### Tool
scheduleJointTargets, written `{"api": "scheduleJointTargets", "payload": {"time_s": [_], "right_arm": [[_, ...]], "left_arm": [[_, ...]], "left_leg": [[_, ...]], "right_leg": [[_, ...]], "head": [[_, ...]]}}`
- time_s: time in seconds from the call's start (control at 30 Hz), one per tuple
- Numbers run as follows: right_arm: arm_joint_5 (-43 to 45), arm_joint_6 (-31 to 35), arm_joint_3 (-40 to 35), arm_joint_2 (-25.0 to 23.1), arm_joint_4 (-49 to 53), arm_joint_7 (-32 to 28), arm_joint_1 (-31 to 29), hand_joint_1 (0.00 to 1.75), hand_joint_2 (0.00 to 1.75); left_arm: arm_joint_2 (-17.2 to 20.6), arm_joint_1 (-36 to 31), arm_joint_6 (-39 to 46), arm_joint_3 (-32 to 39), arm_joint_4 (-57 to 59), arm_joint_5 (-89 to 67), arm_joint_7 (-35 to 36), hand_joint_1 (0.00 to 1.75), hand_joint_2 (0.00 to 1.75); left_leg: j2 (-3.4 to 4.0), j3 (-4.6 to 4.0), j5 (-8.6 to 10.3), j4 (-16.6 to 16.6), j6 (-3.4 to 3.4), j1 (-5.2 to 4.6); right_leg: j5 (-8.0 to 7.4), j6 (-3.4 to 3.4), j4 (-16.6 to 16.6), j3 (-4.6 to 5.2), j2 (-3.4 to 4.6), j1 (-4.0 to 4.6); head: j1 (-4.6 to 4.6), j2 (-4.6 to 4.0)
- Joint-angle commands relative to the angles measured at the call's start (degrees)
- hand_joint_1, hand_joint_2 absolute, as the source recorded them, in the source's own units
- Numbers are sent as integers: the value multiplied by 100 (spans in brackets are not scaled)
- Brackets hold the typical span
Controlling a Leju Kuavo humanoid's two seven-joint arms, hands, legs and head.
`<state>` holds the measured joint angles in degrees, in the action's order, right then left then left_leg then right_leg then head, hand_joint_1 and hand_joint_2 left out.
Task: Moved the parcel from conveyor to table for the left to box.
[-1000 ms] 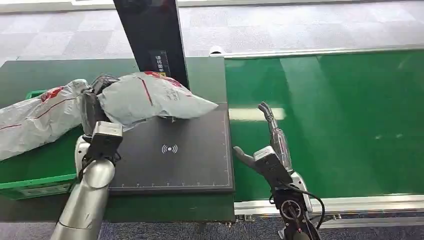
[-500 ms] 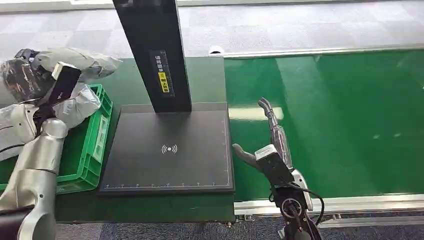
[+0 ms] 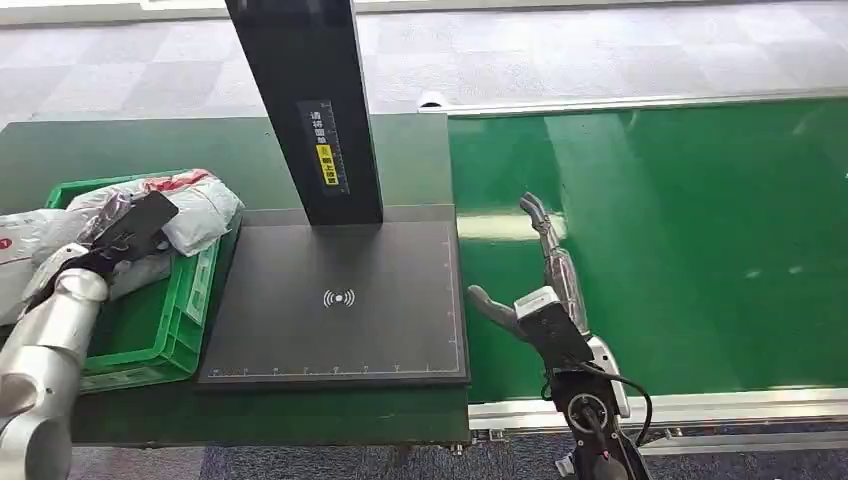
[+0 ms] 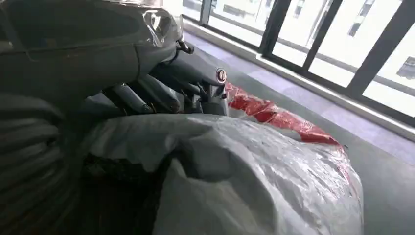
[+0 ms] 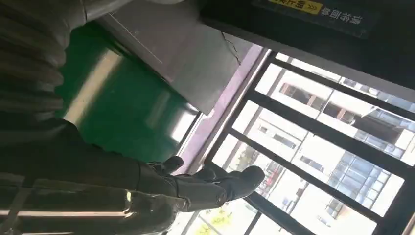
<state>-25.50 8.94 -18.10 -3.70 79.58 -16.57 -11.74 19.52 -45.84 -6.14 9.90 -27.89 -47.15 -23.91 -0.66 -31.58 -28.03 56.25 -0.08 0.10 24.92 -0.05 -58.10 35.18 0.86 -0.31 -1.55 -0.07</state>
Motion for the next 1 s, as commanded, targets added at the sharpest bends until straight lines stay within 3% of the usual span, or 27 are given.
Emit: {"api": "scheduleJointTargets", "payload": {"time_s": [0.03, 0.2, 0.23, 0.4, 0.43, 0.53, 0.77, 0.93, 1.0], "right_arm": [[-98, -54, 155, 60, -5, 101, -29, 0, 175], [-143, -59, 184, 38, 73, 132, 36, 0, 175], [-154, -42, 185, 38, 91, 146, 58, 0, 175], [-157, -36, 178, 41, 103, 149, 76, 0, 175], [-158, 6, 191, 18, 103, 167, 94, 0, 175], [-183, 68, 187, -81, 42, 180, 133, 0, 175], [-188, 126, 92, -178, -403, 136, -165, 0, 175], [-171, 134, 108, -190, -431, 140, -191, 0, 175], [-168, 140, 129, -212, -437, 153, -215, 0, 175]], "left_arm": [[-118, 291, -177, 372, -625, 343, -57, 0, 175], [-354, 242, 429, 519, -1188, 656, 323, 0, 175], [-534, 236, 812, 923, -1416, 1102, 279, 0, 175], [-580, 297, 884, 938, -1690, 1257, 374, 0, 175], [-823, 325, 1391, 1455, -2022, 1936, 218, 0, 175], [-1054, 551, 1765, 1513, -2921, 2893, 254, 0, 175], [-1096, 1192, 1506, 1102, -3969, 4773, 276, 0, 175], [-1090, 1509, 1406, 814, -4190, 5291, 228, 0, 175], [-1177, 1756, 1031, 658, -4455, 5719, 317, 0, 175]], "left_leg": [[-4, 1, 2, -1, -1, 1], [-14, 3, 3, -5, -2, 9], [-17, 1, 2, -1, -2, 9], [-10, 2, 1, -2, -1, 3], [-8, 4, 1, -3, -1, 2], [-10, -4, 2, 0, -1, 6], [4, 9, 1, -8, -2, 5], [7, 13, 1, -11, -2, 3], [2, 19, 4, -19, -3, 5]], "right_leg": [[0, 2, 3, -3, -9, 2], [0, 4, 14, -14, -27, 11], [2, 4, 11, -13, -30, 10], [2, 3, 6, -8, -19, 4], [2, 3, 6, -8, -16, 3], [-1, 2, 6, -3, -18, 6], [-3, 4, 15, -12, -3, 6], [-2, 3, 15, -14, 0, 4], [-3, 3, 23, -23, -11, 6]], "head": [[0, 0], [0, 0], [-2, 0], [0, 0], [0, 0], [0, 0], [0, 0], [0, 0], [0, 0]]}}
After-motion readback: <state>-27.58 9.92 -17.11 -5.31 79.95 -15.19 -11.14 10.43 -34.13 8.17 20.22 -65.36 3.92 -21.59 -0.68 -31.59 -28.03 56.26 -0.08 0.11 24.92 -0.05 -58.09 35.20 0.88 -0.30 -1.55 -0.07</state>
